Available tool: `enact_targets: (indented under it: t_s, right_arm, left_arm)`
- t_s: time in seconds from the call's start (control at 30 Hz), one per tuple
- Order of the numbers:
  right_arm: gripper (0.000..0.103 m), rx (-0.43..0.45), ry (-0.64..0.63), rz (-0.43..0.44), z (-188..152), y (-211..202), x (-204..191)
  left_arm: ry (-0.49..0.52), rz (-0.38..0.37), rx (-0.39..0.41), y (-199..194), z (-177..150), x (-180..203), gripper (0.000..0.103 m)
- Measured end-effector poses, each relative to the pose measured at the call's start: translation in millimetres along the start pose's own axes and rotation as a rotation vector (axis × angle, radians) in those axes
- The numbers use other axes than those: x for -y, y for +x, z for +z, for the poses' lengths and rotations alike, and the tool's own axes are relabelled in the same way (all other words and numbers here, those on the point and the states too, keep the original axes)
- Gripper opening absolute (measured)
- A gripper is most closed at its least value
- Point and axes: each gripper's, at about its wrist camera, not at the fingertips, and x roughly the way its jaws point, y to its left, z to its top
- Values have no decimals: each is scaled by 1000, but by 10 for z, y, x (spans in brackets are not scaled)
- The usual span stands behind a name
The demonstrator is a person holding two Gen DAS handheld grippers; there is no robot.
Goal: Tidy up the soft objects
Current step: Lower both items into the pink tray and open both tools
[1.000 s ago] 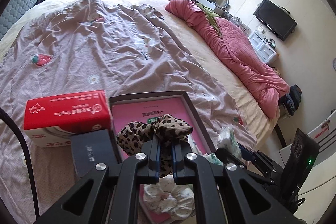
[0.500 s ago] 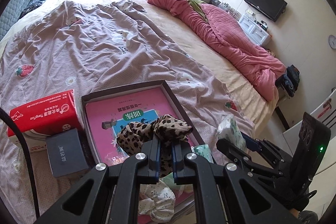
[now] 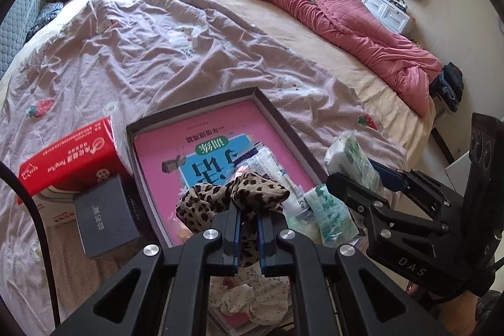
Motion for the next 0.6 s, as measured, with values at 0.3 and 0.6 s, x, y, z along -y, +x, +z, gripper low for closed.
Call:
enact_targets:
  t_s: [0.3,0.6]
  right_arm:
    - [54,-35,-27,-1,-9,242,-105]
    - [54,-78,-66,-14,14,476,-145]
  left_arm:
    - [-39,-15,-35,229,-51,-169,8]
    - [-69,-30,-47,358,-29,-296,8]
